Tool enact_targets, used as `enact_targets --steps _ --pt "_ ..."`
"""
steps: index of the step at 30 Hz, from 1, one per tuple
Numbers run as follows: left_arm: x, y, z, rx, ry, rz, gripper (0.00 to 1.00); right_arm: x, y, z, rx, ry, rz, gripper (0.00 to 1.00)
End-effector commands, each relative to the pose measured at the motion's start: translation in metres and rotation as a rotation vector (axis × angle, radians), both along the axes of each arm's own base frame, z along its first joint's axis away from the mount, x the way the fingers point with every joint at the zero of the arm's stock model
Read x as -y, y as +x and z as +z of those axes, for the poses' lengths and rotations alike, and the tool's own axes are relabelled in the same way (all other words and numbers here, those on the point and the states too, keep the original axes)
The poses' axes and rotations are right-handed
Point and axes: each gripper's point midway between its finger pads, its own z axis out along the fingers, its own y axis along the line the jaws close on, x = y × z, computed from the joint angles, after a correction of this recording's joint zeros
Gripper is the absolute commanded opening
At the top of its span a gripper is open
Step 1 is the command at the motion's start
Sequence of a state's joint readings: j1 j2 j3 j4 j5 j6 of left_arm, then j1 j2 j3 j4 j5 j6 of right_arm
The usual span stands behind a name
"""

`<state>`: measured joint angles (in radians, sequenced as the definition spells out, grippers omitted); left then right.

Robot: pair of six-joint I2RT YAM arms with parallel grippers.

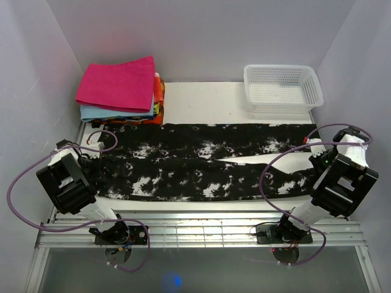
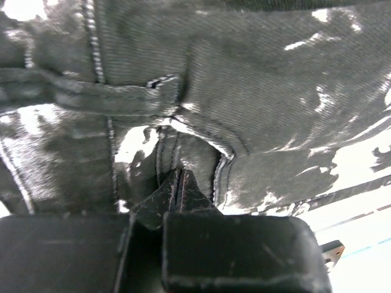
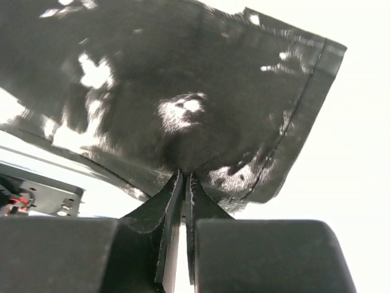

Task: Fold and stack the trousers
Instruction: Flatten the trousers out

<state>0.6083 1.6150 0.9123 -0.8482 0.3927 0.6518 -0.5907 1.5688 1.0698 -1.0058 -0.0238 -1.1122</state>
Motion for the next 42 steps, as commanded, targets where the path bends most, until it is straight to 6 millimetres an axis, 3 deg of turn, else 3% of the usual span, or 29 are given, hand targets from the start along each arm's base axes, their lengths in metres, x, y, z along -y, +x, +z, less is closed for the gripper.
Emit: enact_targets --steps 1,4,6,8,9,10,11,12,14,16,18,21,27,30,33,35,39,42 --pt "-0.036 0.010 0.011 0.038 0.111 -0.031 0.00 0.001 0.017 0.020 0.056 0.012 -0.023 0.08" --pt "-0.031 0.019 0.020 0.068 0.067 -0.021 0.00 0.009 0.042 0.004 0.066 0.024 -0.080 0.08" --pt "-0.030 0.021 0.022 0.071 0.058 -0.013 0.00 0.012 0.046 -0.016 0.022 0.045 -0.094 0.10" --pt "-0.032 0.020 0.022 0.066 0.067 -0.017 0.00 0.004 0.031 -0.031 -0.069 0.096 -0.064 0.39" --pt "-0.034 0.020 0.022 0.064 0.075 -0.017 0.02 0.000 0.024 -0.032 -0.098 0.114 -0.048 0.78" --pt "-0.035 0.020 0.022 0.063 0.082 -0.020 0.10 -0.004 0.015 -0.035 -0.125 0.123 -0.036 1.00" --pt "-0.037 0.019 0.024 0.067 0.096 -0.024 0.14 -0.002 0.016 -0.029 -0.098 0.109 -0.008 0.90" --pt "-0.037 0.019 0.026 0.071 0.099 -0.027 0.18 0.000 0.019 -0.024 -0.069 0.103 0.001 0.90" --pt "-0.038 0.021 0.031 0.082 0.103 -0.032 0.25 0.003 0.037 -0.004 0.030 0.095 -0.002 0.91" --pt "-0.037 0.023 0.039 0.096 0.100 -0.030 0.27 0.000 0.052 0.010 0.104 0.115 -0.022 1.00" --pt "-0.039 0.028 0.049 0.117 0.103 -0.035 0.29 -0.002 0.059 0.021 0.143 0.127 -0.032 0.86" --pt "-0.045 0.027 0.054 0.117 0.133 -0.042 0.30 -0.012 0.056 0.012 0.127 0.159 -0.028 0.75" --pt "-0.068 0.009 0.041 0.063 0.135 -0.017 0.28 -0.023 0.040 -0.017 0.058 0.197 -0.033 0.67" --pt "-0.065 0.009 0.052 0.099 0.089 -0.020 0.30 -0.025 0.036 -0.027 0.049 0.199 -0.020 0.63" --pt "-0.052 0.028 0.086 0.224 0.018 -0.040 0.41 -0.031 0.047 -0.021 0.096 0.227 -0.014 0.60" --pt "-0.047 0.046 0.109 0.301 -0.007 -0.041 0.50 -0.042 0.061 -0.006 0.145 0.283 -0.013 0.57" --pt "-0.027 0.073 0.128 0.339 -0.041 -0.070 0.55 -0.072 0.090 0.011 0.215 0.339 0.034 0.52" --pt "-0.009 0.098 0.125 0.337 -0.076 -0.086 0.54 -0.093 0.091 -0.007 0.182 0.315 0.092 0.50"
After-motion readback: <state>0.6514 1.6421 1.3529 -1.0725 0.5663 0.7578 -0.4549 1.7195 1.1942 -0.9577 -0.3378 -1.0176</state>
